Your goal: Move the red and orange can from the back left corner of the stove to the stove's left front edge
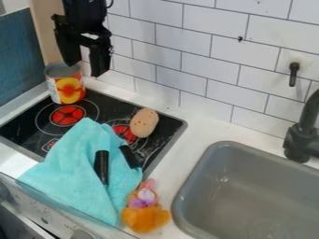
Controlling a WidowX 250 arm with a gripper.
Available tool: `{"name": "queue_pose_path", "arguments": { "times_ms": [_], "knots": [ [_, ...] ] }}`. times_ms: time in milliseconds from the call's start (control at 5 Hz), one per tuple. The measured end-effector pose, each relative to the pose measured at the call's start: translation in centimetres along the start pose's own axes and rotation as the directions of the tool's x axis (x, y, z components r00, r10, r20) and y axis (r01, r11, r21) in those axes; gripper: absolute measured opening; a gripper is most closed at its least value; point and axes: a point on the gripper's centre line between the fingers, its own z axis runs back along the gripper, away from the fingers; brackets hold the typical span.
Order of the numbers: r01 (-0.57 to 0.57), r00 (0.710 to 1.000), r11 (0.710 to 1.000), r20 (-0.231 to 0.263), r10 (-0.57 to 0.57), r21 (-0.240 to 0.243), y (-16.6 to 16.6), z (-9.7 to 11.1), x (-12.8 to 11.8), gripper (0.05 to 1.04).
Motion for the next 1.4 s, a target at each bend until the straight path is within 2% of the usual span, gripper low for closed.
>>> {"name": "queue_pose_path", "arguments": {
  "times_ms": [200,400,600,800,1000,1200,1400],
  "knots": [
    [0.008,0.999,1.0,-0.034,-0.009,-0.014,-0.1,-1.1,-0.2,1.0],
    [0.16,0.987,0.986,-0.013,-0.16,-0.039,1.7,-1.1,2.2,1.0],
    [0.202,0.979,0.978,-0.022,-0.203,-0.052,5.1,-1.4,4.3,1.0],
    [0.206,0.978,0.978,0.002,-0.206,-0.039,6.9,-2.1,6.6,1.0],
    [0.202,0.979,0.978,0.011,-0.202,-0.046,7.9,-3.6,7.9,1.0],
    [0.18,0.984,0.983,0.003,-0.18,-0.046,8.7,-4.9,8.2,1.0],
    [0.138,0.99,0.99,0.004,-0.138,-0.012,9.2,-5.1,8.4,1.0]
  ]
}}
